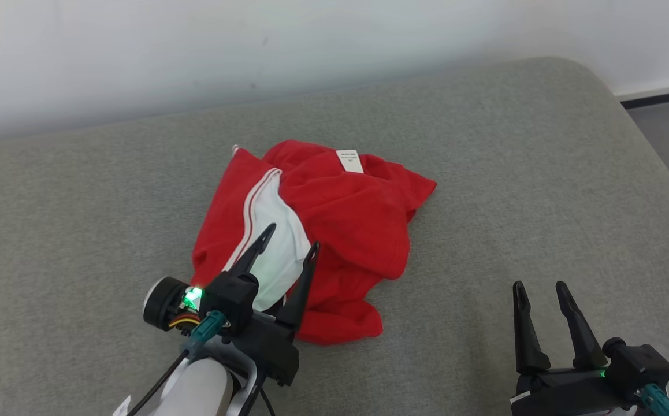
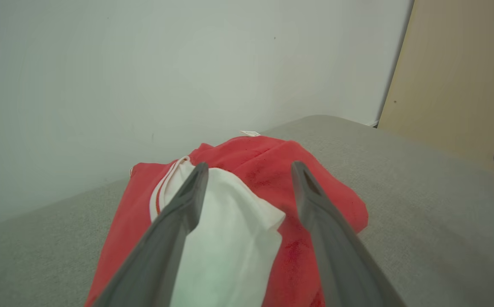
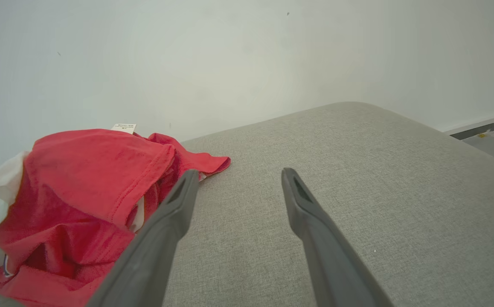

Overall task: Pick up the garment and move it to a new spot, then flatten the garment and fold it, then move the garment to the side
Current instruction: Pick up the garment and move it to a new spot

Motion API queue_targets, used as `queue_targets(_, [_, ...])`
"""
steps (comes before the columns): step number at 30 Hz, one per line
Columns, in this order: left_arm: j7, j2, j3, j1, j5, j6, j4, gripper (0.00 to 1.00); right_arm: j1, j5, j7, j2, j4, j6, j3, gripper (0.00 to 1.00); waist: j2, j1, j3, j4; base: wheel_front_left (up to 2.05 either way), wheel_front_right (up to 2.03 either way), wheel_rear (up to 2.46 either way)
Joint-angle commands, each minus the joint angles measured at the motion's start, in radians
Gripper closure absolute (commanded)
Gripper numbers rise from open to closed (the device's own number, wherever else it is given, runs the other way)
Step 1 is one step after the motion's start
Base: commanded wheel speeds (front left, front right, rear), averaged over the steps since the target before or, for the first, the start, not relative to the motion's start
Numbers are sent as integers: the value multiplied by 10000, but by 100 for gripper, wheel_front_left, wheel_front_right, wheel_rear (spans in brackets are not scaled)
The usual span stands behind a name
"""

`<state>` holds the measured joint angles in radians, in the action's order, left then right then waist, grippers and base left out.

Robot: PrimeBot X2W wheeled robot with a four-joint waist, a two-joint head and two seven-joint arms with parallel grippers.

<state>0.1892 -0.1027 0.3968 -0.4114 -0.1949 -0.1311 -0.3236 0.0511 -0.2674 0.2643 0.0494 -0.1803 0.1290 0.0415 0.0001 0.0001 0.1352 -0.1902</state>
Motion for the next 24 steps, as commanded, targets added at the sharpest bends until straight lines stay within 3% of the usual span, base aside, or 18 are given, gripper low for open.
queue_targets(1, [-50, -68, 73, -67, -156, 13, -163, 0, 50, -98, 2, 16, 9, 34, 5, 0, -1, -1, 257, -335, 0, 0, 0])
queue_targets(6, [-178, -210, 230, -109, -230, 21, -802, 0, 120, -161, 4, 16, 41, 34, 15, 0, -1, -1, 378, -568, 0, 0, 0])
queue_targets(7, [-159, -243, 236, -136, -206, 34, -890, 19, 117, -153, 2, 16, 49, 34, 13, 0, -1, -1, 389, -599, 0, 0, 0])
queue_targets(8, [-125, -248, 191, -153, -260, 64, -979, 54, 118, -154, 4, 16, 63, 34, -2, 0, -1, -1, 396, -619, 0, 0, 0])
queue_targets(9, [-119, -275, 180, -171, -273, 71, -1070, 100, 117, -153, 2, 16, 74, 34, -19, 0, -1, -1, 404, -631, 0, 0, 0])
queue_targets(17, [-98, -467, 637, -1048, -218, 27, -701, 100, 76, -254, 2, 16, 25, 34, -45, 0, -1, -1, 215, -265, 0, 0, 0])
queue_targets(24, [-872, -1268, 1544, -3528, -473, 19, 195, 100, 168, -504, 2, 19, -114, 34, 132, 0, -1, -1, -11, -260, 0, 0, 0])
